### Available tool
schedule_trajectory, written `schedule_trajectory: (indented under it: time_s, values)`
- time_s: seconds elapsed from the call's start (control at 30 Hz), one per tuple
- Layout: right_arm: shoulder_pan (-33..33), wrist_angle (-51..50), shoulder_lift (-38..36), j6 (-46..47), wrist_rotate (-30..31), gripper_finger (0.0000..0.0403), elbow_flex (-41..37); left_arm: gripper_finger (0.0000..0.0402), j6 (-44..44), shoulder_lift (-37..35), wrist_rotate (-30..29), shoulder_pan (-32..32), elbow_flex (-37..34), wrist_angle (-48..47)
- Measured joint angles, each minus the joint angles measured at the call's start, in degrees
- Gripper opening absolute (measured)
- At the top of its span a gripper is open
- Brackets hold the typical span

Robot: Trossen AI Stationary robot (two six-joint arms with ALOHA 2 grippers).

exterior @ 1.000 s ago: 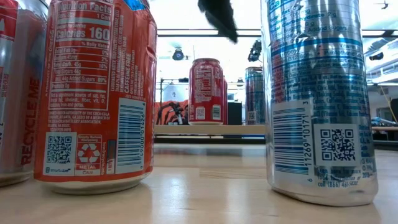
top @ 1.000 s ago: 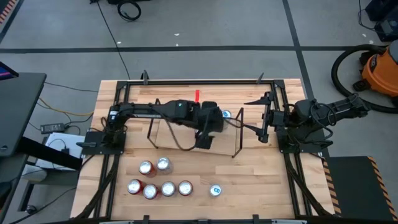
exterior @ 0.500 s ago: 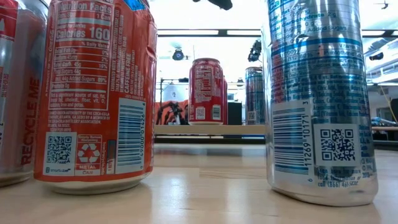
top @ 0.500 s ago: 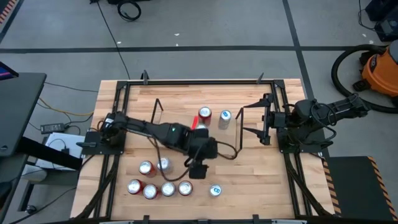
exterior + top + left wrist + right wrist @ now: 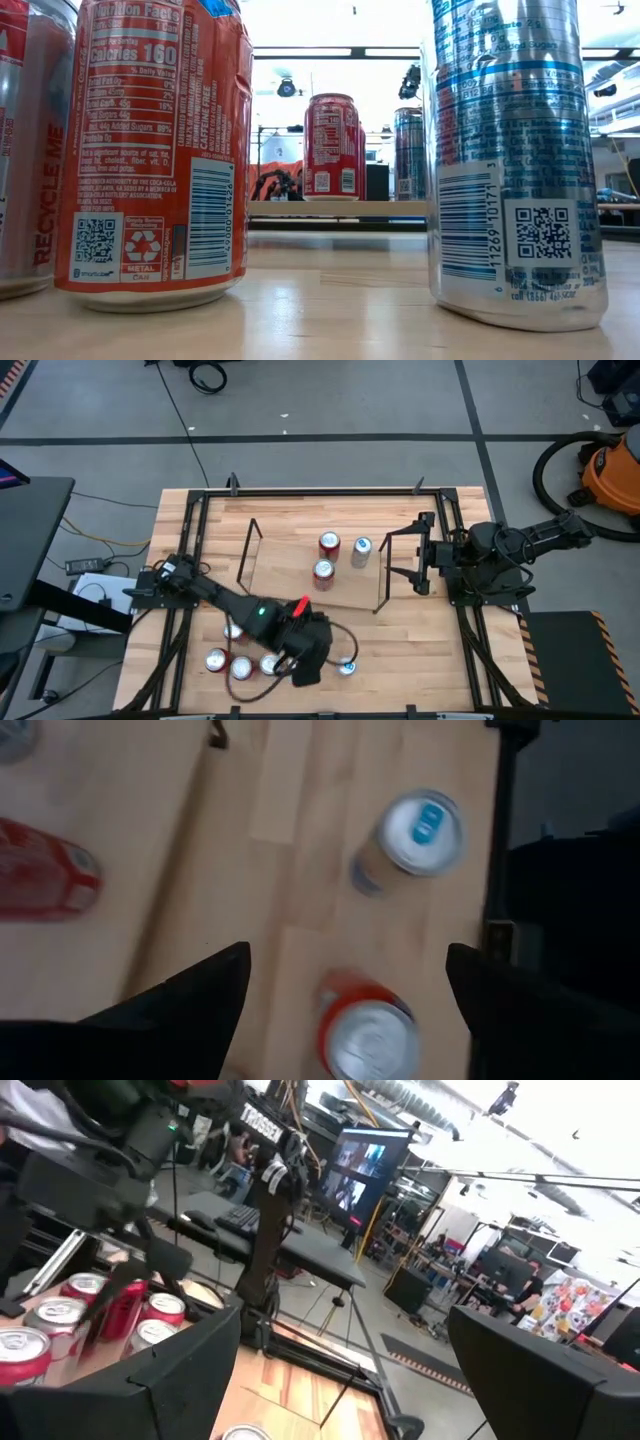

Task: Place canned beverage on shelf
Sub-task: Put the right red soda can on the shelf

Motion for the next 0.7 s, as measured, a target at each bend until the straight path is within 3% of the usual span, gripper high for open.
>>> schedule_trajectory:
  time_s: [0.2, 0.7]
  values:
    - [0.0, 2.6, 1.7, -0.7, -1.7, 0.0368, 0.0, 0.0348, -3.5, 2.5, -0.4, -3.2, 0.0, -1.3]
    - [-0.4, 4.3, 3.7, -3.2, -1.6, 0.0368, 0.1, 0.0348, -13.6, 6.5, 0.4, -3.7, 0.1, -6.6]
